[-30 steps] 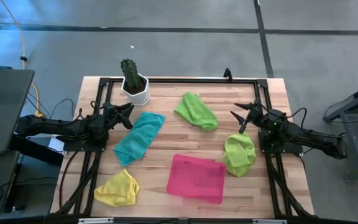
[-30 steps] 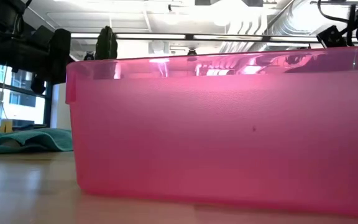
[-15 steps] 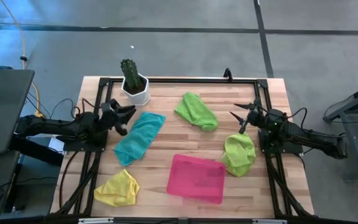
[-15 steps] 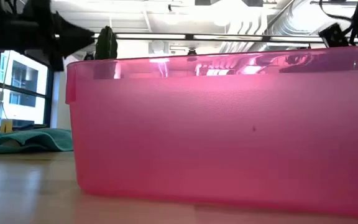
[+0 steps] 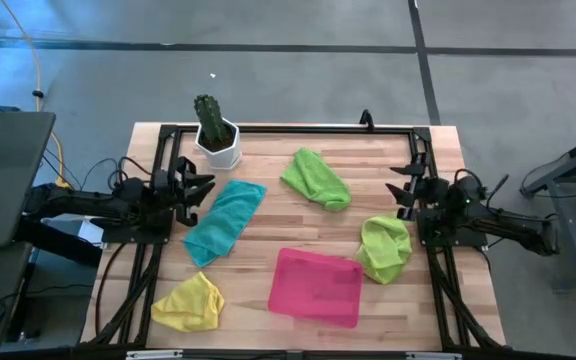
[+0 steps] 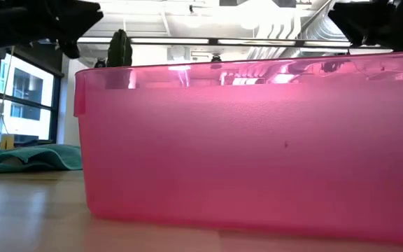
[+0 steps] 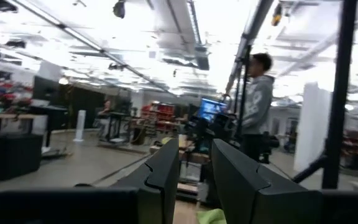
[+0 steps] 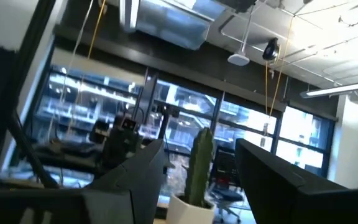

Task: Roll microfiber towels into tight, uniform cylinder then place into a basket
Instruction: Move the pink bin to the top center of the table

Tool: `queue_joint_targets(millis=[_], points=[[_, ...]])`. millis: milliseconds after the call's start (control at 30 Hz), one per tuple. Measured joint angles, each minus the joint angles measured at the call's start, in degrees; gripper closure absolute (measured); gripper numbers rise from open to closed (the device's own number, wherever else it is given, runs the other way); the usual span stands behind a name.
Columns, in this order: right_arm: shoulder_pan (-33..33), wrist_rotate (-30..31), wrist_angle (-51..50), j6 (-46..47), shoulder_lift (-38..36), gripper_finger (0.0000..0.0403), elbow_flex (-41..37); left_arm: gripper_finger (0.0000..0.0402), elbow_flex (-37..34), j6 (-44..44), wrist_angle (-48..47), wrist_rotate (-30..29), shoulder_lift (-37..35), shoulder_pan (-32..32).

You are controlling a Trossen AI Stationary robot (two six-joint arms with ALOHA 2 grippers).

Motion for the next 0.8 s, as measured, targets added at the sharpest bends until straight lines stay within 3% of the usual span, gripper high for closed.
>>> queue_joint_targets(millis=[300,500,667,800], points=[[0.0,-0.2,0.7,2.9,0.0,0.0210,0.0,0.0316,7.0,0.6,-0.6,3.2,10.7,-0.6],[0.0,-0.1,0.7,12.0,0.0,0.0210,0.0,0.0316,12.8,1.0,-0.6,3.2,20.3,-2.3],[0.0,11.7,1.6,8.7,0.0,0.0210,0.0,0.0316,17.9,1.0,-0.6,3.2,28.7,-4.5],[0.0,12.0,1.6,10.3,0.3,0.0210,0.0,0.0316,22.1,0.7,-1.2,2.8,35.5,-6.0]])
